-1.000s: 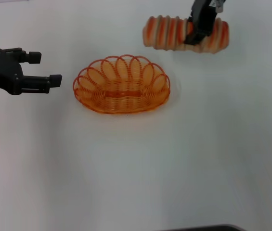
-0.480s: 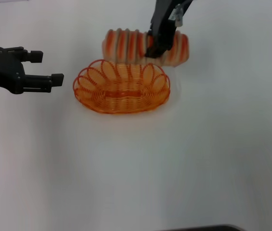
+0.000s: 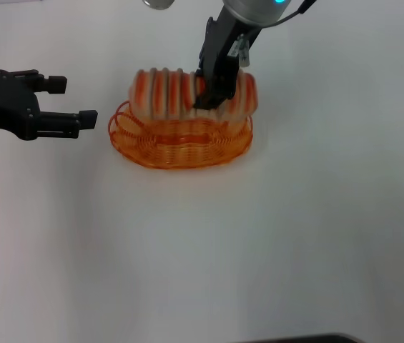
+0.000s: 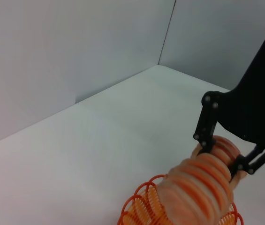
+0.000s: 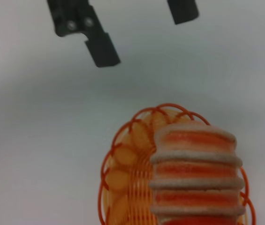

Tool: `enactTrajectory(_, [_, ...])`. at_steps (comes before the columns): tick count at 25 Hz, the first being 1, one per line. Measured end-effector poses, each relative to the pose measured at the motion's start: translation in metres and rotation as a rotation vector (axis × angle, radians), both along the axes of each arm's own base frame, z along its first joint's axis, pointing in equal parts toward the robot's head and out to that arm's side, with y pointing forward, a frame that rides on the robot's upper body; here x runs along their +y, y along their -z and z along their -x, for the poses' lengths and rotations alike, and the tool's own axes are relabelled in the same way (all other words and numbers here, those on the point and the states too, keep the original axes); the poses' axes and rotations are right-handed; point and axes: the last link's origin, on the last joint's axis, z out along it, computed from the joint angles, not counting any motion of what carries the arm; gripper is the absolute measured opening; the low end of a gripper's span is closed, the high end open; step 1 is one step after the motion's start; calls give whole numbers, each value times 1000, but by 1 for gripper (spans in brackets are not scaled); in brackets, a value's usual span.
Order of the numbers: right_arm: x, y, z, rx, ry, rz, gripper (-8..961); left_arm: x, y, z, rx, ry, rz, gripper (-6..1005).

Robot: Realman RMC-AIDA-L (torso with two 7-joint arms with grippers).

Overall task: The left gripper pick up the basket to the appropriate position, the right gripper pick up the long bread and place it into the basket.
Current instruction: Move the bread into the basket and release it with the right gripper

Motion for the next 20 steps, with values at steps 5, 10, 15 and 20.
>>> enactTrajectory(5, [-3, 5, -5, 7, 14, 13, 370, 0, 0, 0, -1, -1, 0, 883])
enactTrajectory(10, [-4, 6, -13, 6, 33, 11, 371, 0, 1, 0, -2, -3, 1, 883])
enactTrajectory(15, [-4, 6, -18, 8, 34, 12, 372, 0, 1, 1, -2, -4, 2, 884])
enactTrajectory(20, [-2, 8, -20, 10, 19, 9, 373, 0, 1, 0, -3, -3, 2, 884])
